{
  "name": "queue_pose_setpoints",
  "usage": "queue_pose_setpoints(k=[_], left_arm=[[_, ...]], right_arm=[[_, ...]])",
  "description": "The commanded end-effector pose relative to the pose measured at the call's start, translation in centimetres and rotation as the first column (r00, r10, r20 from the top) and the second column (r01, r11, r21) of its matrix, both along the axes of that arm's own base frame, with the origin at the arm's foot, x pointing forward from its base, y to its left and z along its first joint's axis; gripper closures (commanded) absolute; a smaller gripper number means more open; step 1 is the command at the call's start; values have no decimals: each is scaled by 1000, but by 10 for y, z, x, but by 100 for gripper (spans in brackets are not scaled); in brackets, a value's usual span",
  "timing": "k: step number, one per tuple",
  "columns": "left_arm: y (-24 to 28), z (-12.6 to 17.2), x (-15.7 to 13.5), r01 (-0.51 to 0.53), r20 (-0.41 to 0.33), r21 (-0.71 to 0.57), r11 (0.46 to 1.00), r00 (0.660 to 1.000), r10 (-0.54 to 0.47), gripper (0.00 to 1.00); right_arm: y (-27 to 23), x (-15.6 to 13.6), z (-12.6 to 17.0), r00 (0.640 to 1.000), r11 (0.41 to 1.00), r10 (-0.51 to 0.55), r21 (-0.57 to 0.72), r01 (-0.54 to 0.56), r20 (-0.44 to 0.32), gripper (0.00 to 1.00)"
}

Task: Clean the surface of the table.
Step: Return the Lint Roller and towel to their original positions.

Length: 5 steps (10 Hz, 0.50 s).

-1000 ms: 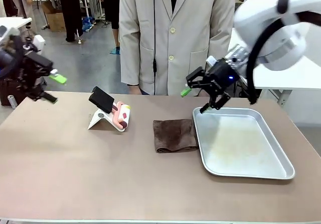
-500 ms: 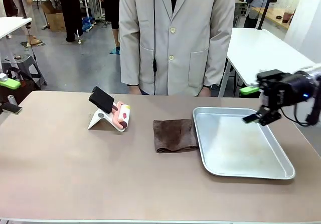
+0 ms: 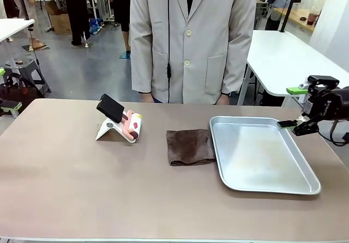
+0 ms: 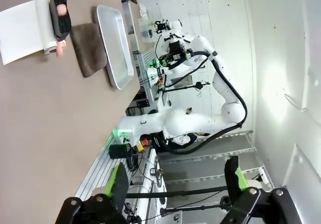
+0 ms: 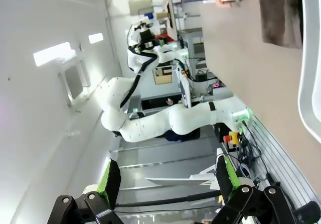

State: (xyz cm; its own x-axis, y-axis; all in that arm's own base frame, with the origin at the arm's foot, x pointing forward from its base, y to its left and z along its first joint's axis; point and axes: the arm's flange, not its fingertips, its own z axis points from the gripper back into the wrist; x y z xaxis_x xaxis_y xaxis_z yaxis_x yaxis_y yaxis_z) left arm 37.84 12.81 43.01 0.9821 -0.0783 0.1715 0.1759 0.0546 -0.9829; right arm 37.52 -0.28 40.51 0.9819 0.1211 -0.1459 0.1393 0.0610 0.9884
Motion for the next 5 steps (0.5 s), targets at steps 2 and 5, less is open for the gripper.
queue_pose_setpoints(k=[2, 5], left_arm=[[-5, 4, -9, 9, 14, 29, 1000, 1000, -10, 0], [-5, 4, -9, 9, 14, 29, 1000, 1000, -10, 0]], right_arm=[[5, -1, 5, 999, 999, 32, -40, -32, 4, 0], [5, -1, 5, 999, 999, 32, -40, -32, 4, 0]])
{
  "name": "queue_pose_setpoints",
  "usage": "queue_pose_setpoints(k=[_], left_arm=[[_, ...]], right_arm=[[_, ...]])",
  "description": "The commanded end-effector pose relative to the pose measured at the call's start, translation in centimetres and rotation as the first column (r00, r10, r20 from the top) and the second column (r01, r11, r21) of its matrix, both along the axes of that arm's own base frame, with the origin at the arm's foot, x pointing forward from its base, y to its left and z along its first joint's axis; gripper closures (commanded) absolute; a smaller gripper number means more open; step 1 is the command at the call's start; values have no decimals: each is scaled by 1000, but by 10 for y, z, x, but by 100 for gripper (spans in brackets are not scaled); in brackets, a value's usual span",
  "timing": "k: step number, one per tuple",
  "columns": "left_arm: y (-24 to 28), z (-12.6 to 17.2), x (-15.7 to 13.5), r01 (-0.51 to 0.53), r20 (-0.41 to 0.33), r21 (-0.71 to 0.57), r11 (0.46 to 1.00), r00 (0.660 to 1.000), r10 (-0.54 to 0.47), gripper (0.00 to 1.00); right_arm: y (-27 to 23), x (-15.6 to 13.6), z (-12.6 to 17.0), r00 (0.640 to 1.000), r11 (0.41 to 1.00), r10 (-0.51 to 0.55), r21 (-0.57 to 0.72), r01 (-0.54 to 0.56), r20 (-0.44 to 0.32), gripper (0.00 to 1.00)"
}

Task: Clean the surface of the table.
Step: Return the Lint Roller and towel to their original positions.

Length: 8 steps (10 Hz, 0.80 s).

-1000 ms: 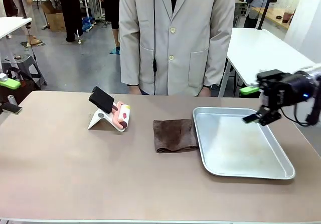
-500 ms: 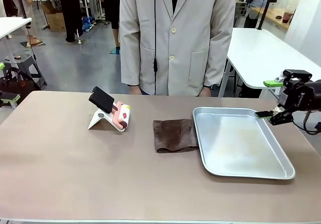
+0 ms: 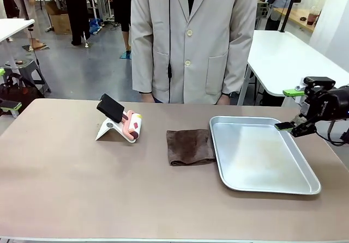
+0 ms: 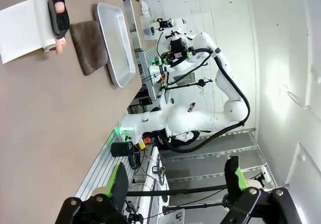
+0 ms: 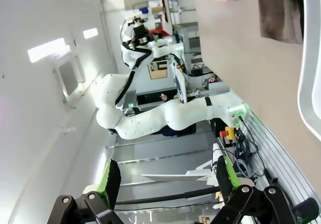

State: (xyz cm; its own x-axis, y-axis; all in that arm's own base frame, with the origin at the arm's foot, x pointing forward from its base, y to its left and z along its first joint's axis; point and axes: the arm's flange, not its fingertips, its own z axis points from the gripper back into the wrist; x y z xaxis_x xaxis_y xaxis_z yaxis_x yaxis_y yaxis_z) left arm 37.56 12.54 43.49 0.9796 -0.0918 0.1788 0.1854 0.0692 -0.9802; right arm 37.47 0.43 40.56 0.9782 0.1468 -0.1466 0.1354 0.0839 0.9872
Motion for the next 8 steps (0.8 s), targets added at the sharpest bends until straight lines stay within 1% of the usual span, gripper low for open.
queue_pose_setpoints(k=[1, 8], left_arm=[[-2, -1, -6, -1, 6, 12, 1000, 1000, 1, 0], [-2, -1, -6, -1, 6, 12, 1000, 1000, 1, 0]], right_arm=[[-2, 0, 5, 1000, 1000, 3, -21, -3, 3, 0], [-2, 0, 5, 1000, 1000, 3, -21, -3, 3, 0]])
